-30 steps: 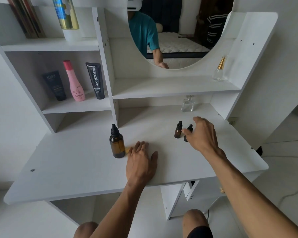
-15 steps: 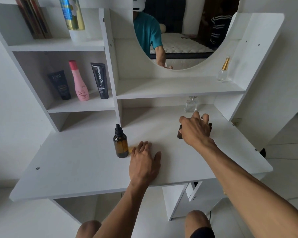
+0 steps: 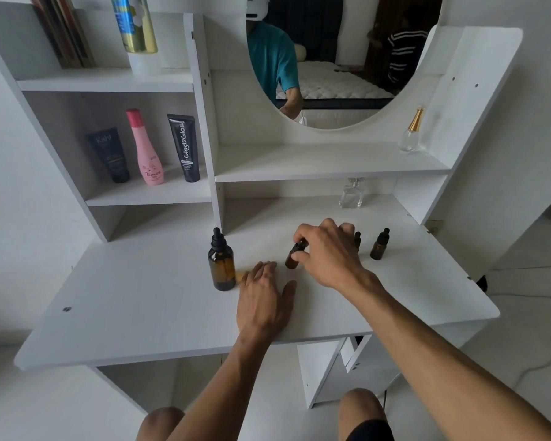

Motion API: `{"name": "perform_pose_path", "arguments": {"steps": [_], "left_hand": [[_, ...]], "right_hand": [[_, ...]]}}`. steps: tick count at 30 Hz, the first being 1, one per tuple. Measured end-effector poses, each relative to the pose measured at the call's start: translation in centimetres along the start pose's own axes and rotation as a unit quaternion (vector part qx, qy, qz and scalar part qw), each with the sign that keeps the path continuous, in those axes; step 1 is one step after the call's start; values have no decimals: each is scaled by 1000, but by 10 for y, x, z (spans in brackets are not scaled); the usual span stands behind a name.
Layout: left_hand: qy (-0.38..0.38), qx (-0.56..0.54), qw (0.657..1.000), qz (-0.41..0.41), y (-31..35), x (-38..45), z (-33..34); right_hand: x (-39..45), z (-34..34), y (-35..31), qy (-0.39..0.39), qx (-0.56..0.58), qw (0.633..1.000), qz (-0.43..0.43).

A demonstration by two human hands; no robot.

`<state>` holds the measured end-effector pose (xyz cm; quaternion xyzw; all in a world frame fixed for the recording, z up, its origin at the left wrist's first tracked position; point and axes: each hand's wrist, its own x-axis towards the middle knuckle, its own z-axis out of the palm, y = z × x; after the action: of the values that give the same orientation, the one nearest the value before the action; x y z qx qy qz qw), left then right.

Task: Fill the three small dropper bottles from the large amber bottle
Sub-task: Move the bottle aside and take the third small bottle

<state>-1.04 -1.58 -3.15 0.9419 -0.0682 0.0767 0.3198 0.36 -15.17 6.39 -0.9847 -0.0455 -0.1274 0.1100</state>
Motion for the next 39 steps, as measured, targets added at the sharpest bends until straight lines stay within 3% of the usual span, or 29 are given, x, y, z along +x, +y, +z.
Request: {"name": "perform_pose_path", "arguments": {"steps": [9,27,39], "left_hand": [[48,-129,990,12,6,-2,-5],[58,-144,987,-51,3,0,-8],[63,-147,985,-60,3,1,-8]], "right_hand": [[-9,6,-20,-33,17,998,-41],[-7,14,-18,-50,92,994,8],[-5,9,-19,-80,92,992,-25]]}}
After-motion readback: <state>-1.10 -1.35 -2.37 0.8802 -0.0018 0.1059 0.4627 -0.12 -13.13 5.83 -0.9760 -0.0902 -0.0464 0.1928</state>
